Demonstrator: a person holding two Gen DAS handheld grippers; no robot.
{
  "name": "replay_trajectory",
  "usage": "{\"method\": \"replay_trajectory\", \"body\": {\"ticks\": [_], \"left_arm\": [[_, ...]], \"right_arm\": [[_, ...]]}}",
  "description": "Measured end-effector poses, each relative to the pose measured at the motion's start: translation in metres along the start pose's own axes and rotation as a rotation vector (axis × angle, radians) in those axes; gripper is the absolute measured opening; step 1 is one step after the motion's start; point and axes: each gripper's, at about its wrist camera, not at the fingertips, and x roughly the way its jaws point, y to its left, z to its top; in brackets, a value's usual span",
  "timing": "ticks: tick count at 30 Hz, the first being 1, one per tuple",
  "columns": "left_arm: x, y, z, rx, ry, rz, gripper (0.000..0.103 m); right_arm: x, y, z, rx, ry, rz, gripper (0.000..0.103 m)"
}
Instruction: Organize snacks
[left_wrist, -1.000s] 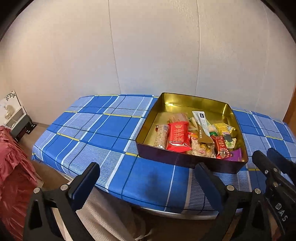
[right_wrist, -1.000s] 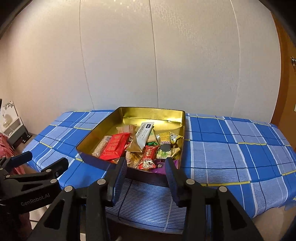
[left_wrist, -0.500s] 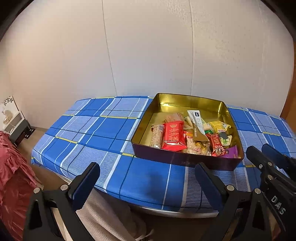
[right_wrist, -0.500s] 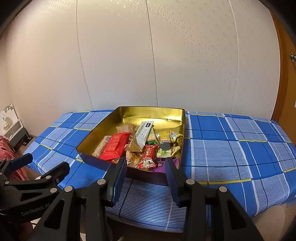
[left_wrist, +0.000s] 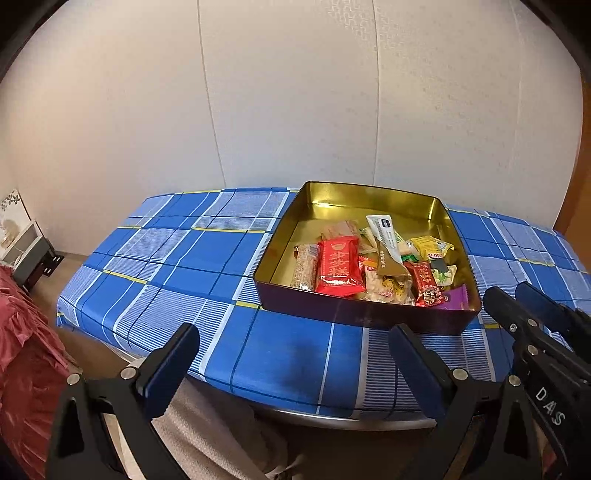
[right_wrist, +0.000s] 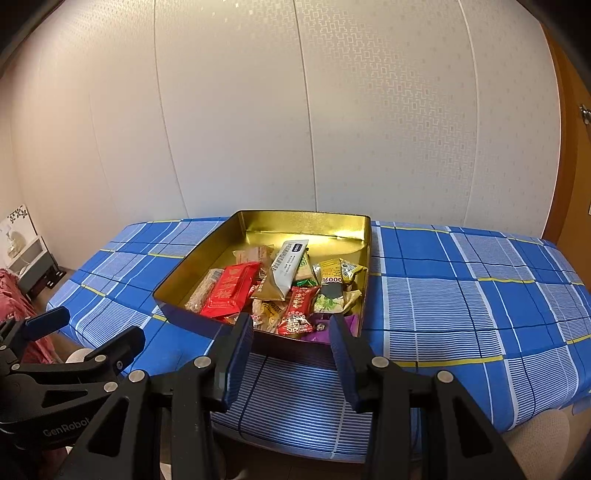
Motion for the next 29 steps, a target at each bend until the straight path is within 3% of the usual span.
{"method": "replay_trajectory", "body": {"ticks": [29], "left_arm": [[0.0098, -0.0009, 0.0009, -0.007, 0.039, -0.018, 0.103]], "right_arm": [[0.0033, -0.0017, -0.0017, 0.015, 0.014, 0.005, 0.043]]}}
